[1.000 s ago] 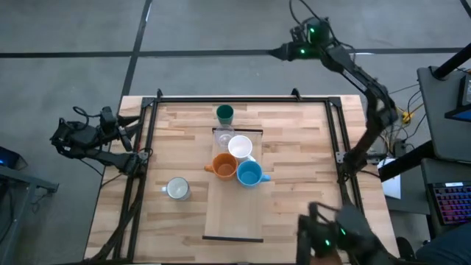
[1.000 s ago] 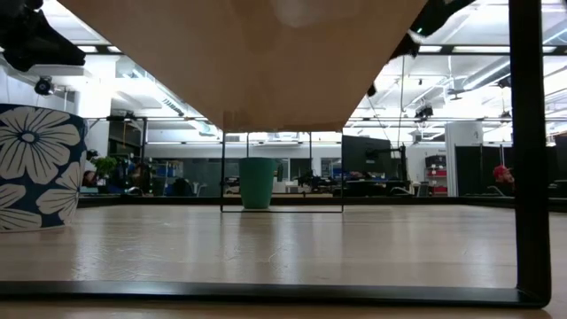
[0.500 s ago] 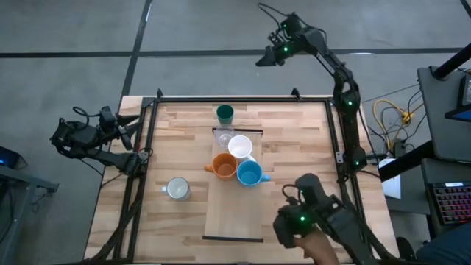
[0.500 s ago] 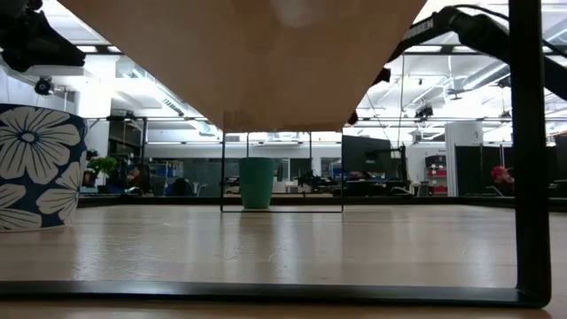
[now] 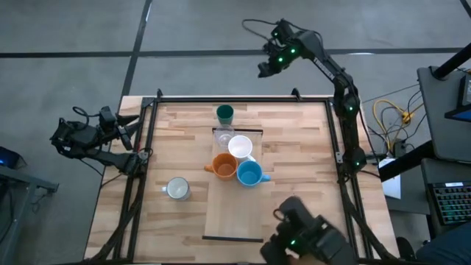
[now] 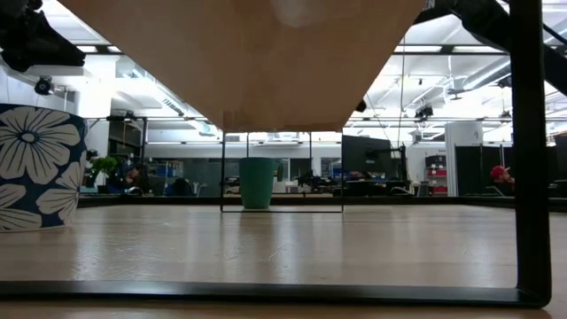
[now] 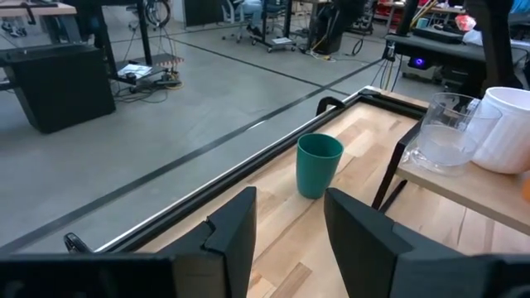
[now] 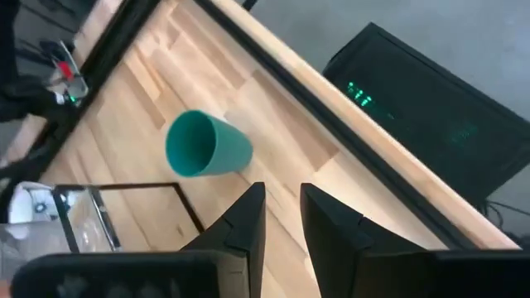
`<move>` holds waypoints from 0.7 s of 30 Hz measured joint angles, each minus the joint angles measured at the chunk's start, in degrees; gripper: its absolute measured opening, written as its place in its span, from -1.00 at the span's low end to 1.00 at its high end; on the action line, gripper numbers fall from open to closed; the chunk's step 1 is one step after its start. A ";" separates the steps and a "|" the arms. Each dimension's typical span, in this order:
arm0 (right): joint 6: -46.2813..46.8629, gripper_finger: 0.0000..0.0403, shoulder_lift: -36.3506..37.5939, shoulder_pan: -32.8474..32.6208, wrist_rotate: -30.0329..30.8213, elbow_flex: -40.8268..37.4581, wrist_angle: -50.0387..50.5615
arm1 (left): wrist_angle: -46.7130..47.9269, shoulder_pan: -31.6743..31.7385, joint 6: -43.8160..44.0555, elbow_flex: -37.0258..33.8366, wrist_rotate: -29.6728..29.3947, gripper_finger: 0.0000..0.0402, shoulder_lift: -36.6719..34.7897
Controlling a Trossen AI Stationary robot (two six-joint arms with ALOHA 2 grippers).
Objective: Stack small to large cups/mugs on shelf
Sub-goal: Put the green cup on the shelf
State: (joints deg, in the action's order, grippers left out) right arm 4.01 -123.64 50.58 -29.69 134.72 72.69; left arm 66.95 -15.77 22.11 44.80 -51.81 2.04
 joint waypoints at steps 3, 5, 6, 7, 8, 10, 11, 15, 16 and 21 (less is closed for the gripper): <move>0.00 -0.63 0.05 -3.22 4.43 0.06 0.17 | -0.01 0.00 0.00 0.00 0.00 -0.35 0.00; -0.02 -0.63 0.05 -5.22 7.18 0.06 0.13 | -0.01 0.00 0.00 0.00 0.00 -0.35 0.00; -0.02 -0.63 0.03 -6.10 8.11 0.06 0.05 | -0.01 0.00 0.00 0.00 0.00 -0.35 0.00; 0.02 -0.63 0.02 -6.93 8.70 0.06 -0.09 | -0.03 0.00 0.00 0.00 0.00 -0.35 0.00; 0.28 -0.63 -0.04 -7.48 9.03 0.06 -0.28 | -0.03 0.00 0.02 0.00 0.00 -0.35 0.00; 1.90 -0.64 -0.12 -8.52 10.37 0.06 -1.08 | -0.04 0.00 0.04 0.00 -0.02 -0.35 0.13; 2.48 -0.65 -0.12 -9.04 11.01 0.06 -1.46 | -0.04 0.00 0.04 0.00 0.00 -0.35 0.15; 4.57 -0.65 -0.12 -10.71 12.92 0.06 -1.82 | -0.08 0.00 0.04 0.00 0.00 -0.35 0.15; 4.83 -0.65 -0.14 -11.03 13.30 0.06 -1.80 | -0.08 0.00 0.04 0.00 0.00 -0.35 0.15; 5.21 -0.65 -0.14 -12.82 13.68 0.06 -1.96 | -0.10 0.00 0.04 0.00 0.00 -0.35 0.17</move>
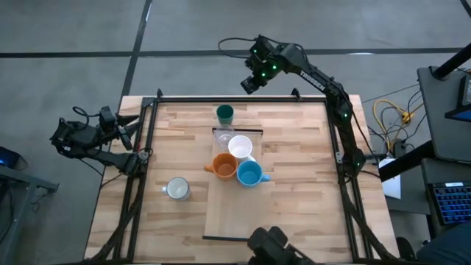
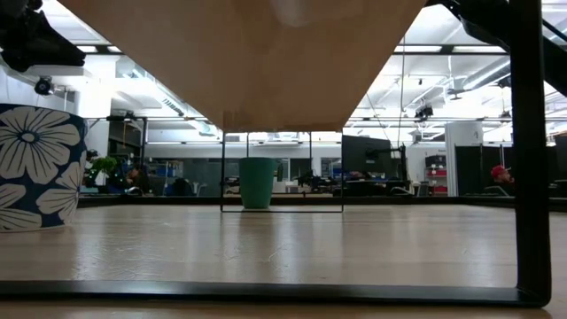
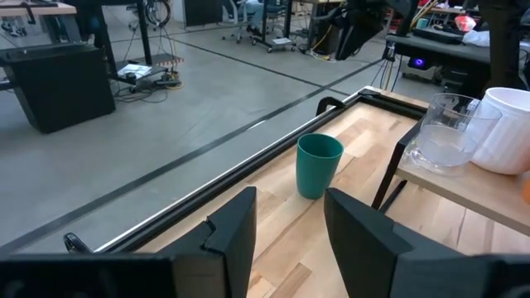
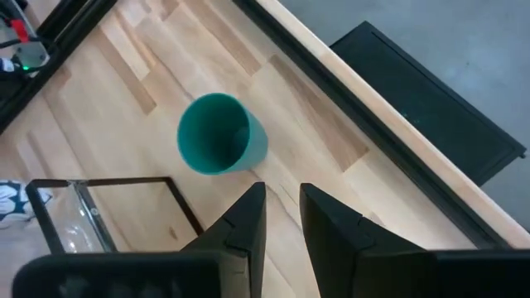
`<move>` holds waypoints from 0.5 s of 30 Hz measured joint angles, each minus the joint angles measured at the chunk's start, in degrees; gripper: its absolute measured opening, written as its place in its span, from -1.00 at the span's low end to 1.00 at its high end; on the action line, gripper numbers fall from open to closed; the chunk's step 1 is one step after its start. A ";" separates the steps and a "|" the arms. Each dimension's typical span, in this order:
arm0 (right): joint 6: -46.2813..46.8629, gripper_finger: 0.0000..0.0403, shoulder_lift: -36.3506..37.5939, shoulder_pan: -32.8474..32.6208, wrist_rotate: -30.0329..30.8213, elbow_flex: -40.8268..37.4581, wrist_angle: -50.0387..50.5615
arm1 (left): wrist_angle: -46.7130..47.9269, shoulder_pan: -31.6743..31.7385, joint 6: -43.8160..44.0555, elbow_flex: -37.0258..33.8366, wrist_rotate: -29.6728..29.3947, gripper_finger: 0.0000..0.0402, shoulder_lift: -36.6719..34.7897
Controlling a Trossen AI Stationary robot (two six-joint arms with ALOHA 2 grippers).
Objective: Stack small to large cups/mugs on shelf
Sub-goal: Put the green cup on the shelf
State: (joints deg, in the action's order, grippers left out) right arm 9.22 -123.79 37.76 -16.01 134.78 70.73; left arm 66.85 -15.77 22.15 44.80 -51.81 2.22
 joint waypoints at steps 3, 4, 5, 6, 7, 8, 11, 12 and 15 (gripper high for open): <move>-0.14 -0.63 0.00 -1.45 1.50 -0.05 -0.61 | 0.00 0.00 0.00 0.00 0.00 -0.35 0.00; -0.54 -0.61 0.00 -1.91 1.56 -0.17 -0.81 | 0.00 0.00 0.02 0.00 0.00 -0.35 0.00; -0.80 -0.60 0.00 -2.34 1.58 -0.34 -0.84 | 0.00 0.00 0.02 0.00 0.02 -0.35 0.00; -1.03 -0.59 -0.06 -2.75 1.64 -0.58 -0.93 | 0.00 0.00 0.01 0.00 0.01 -0.35 0.00; -1.15 -0.58 -0.35 -3.20 1.66 -0.66 -0.99 | 0.00 0.00 0.02 0.00 0.00 -0.35 0.00; -1.19 -0.56 -0.71 -3.56 1.68 -0.68 -1.06 | 0.00 0.00 0.02 0.00 0.01 -0.35 0.00; -1.27 -0.54 -2.09 -4.70 1.68 -0.76 -1.06 | 0.00 0.00 0.02 0.00 0.02 -0.35 0.00; -1.29 -0.53 -2.72 -5.07 1.66 -0.76 -1.04 | 0.02 0.00 0.02 0.00 0.02 -0.35 0.00; -1.29 -0.52 -4.60 -5.93 1.66 -0.76 -1.05 | 0.00 0.00 0.02 0.00 0.02 -0.35 0.00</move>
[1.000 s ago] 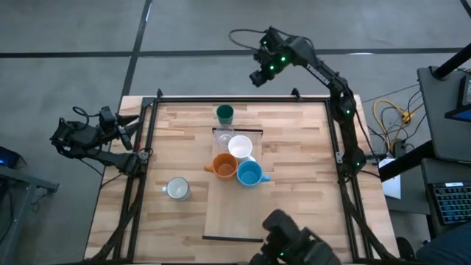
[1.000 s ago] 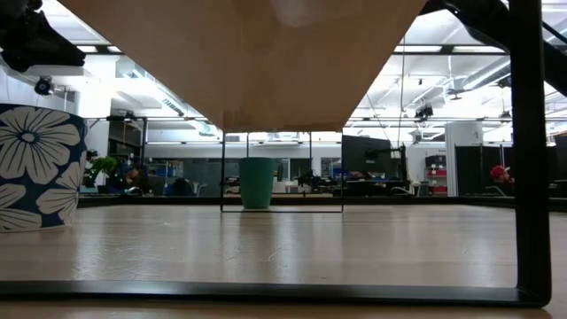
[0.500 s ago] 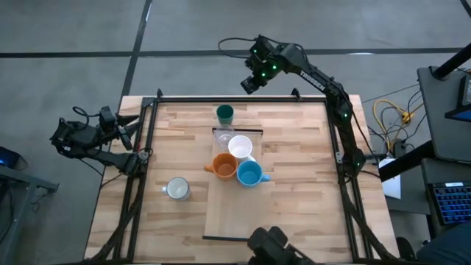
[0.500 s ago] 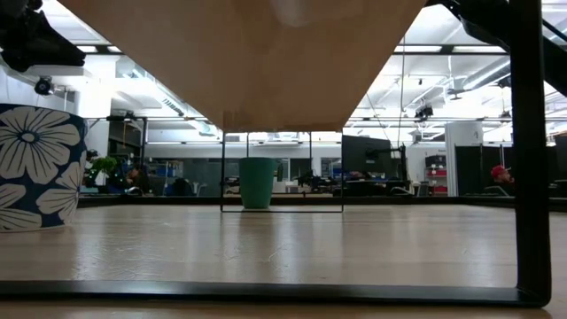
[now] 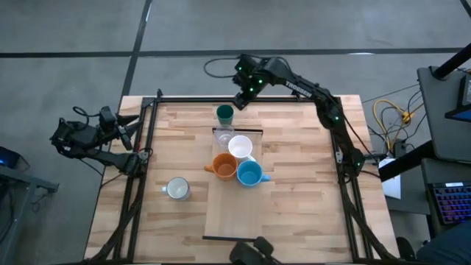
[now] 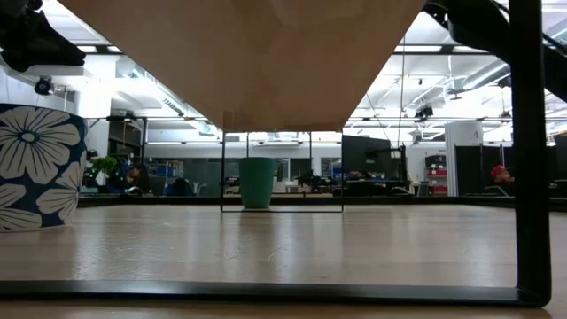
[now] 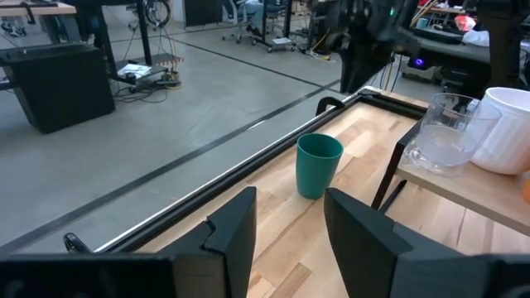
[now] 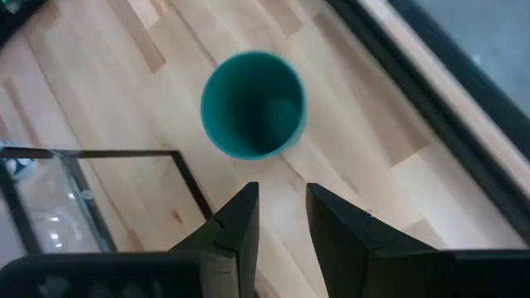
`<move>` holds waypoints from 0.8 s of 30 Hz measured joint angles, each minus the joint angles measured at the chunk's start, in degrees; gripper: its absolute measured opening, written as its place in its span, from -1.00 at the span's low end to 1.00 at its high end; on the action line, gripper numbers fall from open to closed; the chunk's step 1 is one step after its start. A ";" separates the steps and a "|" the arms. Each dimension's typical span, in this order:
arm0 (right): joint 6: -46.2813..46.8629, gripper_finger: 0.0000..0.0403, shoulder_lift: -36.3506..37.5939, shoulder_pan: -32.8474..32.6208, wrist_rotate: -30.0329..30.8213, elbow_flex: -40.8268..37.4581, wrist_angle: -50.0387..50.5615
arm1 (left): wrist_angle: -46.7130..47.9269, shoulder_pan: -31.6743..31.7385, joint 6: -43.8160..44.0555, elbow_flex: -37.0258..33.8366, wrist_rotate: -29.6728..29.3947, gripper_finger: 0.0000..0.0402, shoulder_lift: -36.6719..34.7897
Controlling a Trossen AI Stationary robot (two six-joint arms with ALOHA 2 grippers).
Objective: Stack small to large cups/mugs on shelf
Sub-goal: Put the green cup on the shelf
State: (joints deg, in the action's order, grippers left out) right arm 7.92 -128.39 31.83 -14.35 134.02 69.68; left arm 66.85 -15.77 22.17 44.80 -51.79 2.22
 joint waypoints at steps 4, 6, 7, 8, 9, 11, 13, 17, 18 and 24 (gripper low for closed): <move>0.21 -0.53 -1.31 -0.34 0.03 -0.07 0.02 | 0.00 0.00 0.00 0.00 0.02 -0.35 0.02; 0.24 -0.51 -1.56 -0.32 0.44 0.00 -0.45 | 0.00 0.00 0.00 0.00 0.00 -0.35 0.02; 0.28 -0.50 -1.60 -0.30 0.50 0.12 -0.46 | 0.00 0.00 0.00 0.00 0.02 -0.35 0.02; 0.28 -0.49 -1.66 -0.30 0.56 0.13 -0.45 | 0.00 0.00 0.00 0.00 0.04 -0.35 0.04; 0.31 -0.48 -1.73 -0.35 0.67 0.13 -0.64 | 0.00 0.00 -0.01 0.00 0.02 -0.35 0.04; 0.17 -0.44 -1.74 -0.57 0.70 0.13 -1.66 | 0.00 0.00 -0.02 0.00 0.05 -0.35 0.04; 0.15 -0.40 -1.74 -0.75 0.68 0.20 -2.06 | 0.00 0.00 0.00 0.00 0.03 -0.35 0.04; 0.13 -0.31 -1.91 -1.13 0.70 0.22 -3.01 | 0.00 0.00 0.00 0.00 0.04 -0.35 0.04; 0.13 -0.29 -1.93 -1.21 0.70 0.22 -3.01 | 0.01 0.00 -0.01 0.00 0.04 -0.35 0.04; 1.39 -0.24 -3.16 -1.59 1.07 0.23 -3.27 | 0.02 0.00 0.00 0.00 0.04 -0.35 0.04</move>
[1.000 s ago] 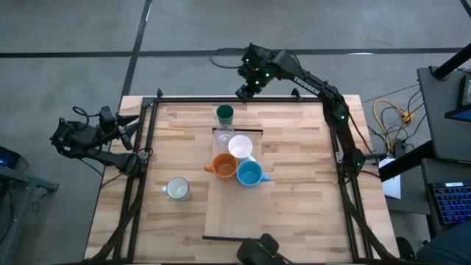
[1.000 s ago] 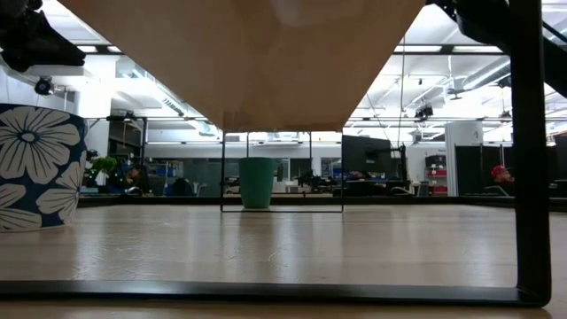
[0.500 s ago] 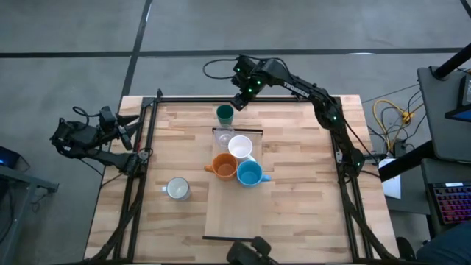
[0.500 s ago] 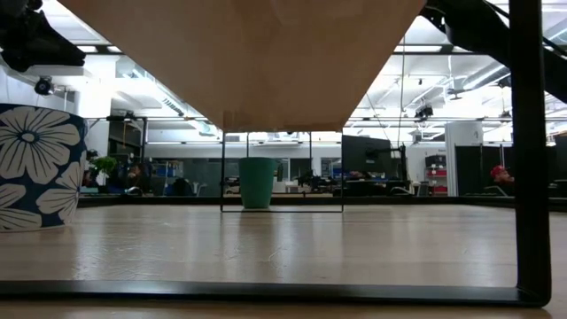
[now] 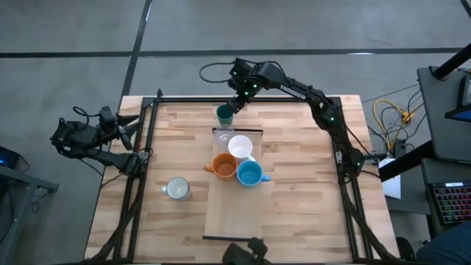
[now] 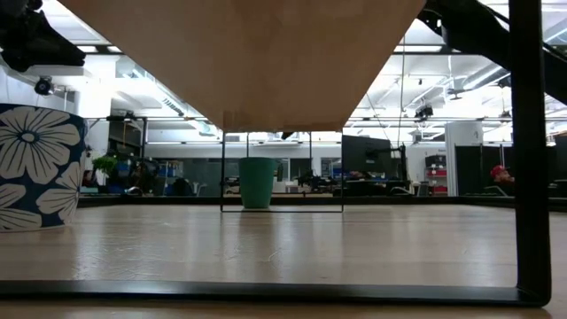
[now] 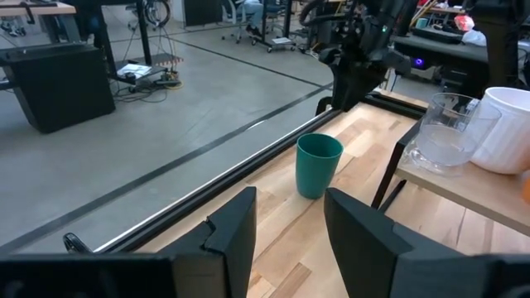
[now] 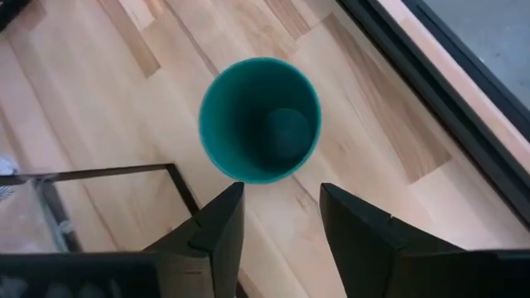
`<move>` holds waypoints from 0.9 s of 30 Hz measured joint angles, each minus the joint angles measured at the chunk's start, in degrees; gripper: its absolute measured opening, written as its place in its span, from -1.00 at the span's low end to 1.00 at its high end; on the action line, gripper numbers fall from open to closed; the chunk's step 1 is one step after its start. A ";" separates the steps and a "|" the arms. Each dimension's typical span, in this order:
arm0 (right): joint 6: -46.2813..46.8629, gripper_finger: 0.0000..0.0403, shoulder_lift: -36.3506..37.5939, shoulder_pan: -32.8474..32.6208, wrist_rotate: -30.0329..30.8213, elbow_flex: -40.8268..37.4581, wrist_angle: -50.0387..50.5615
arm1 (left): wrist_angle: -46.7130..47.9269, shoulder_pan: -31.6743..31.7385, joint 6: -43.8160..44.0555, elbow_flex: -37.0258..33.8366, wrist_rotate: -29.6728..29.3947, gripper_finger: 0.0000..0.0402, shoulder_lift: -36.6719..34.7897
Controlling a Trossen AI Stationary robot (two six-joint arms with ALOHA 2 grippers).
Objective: Stack small to large cups/mugs on shelf
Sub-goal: Put the green cup on the shelf
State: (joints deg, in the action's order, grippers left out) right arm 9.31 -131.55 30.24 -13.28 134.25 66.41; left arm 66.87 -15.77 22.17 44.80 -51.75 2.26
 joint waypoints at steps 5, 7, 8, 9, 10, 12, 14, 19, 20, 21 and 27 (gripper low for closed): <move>0.94 -0.24 -0.69 -0.24 2.71 -0.01 0.19 | 0.00 0.00 0.04 0.00 -0.01 -0.35 0.00; 0.97 -0.25 -0.69 -0.24 2.92 0.01 0.17 | 0.00 0.00 0.04 0.00 -0.01 -0.35 0.00; 1.18 -0.25 -0.69 -0.24 2.95 0.01 0.17 | 0.00 0.00 0.07 0.00 -0.03 -0.35 0.00; 1.19 -0.25 -0.69 -0.24 2.93 -0.01 0.20 | 0.00 0.00 0.07 0.00 -0.04 -0.35 0.00; 1.21 -0.25 -0.69 -0.30 3.01 -0.01 0.24 | 0.00 0.00 0.07 0.00 -0.04 -0.35 0.00; 1.20 -0.25 -0.69 -0.39 3.09 0.01 0.24 | 0.00 0.00 0.09 0.00 -0.06 -0.35 0.00; 1.21 -0.24 -0.69 -0.55 3.31 -0.01 0.24 | 0.00 0.00 0.11 0.00 -0.05 -0.35 0.00; 1.21 -0.24 -0.74 -1.28 3.31 -0.05 0.58 | 0.00 0.00 0.14 0.00 -0.09 -0.35 0.00; 1.21 -0.24 -0.74 -1.44 3.31 -0.09 0.59 | 0.00 0.00 0.15 0.00 -0.09 -0.35 0.00; 1.21 -0.24 -0.74 -1.56 3.30 -0.12 0.61 | 0.00 0.00 0.14 0.00 -0.09 -0.35 0.00; 1.21 -0.24 -0.76 -1.90 3.30 -0.71 0.59 | 0.00 0.00 0.13 0.00 -0.13 -0.35 0.00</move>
State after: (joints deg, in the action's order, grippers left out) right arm 10.52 -132.31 28.34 -9.98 133.53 67.00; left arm 66.87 -15.77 22.31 44.80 -51.88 2.26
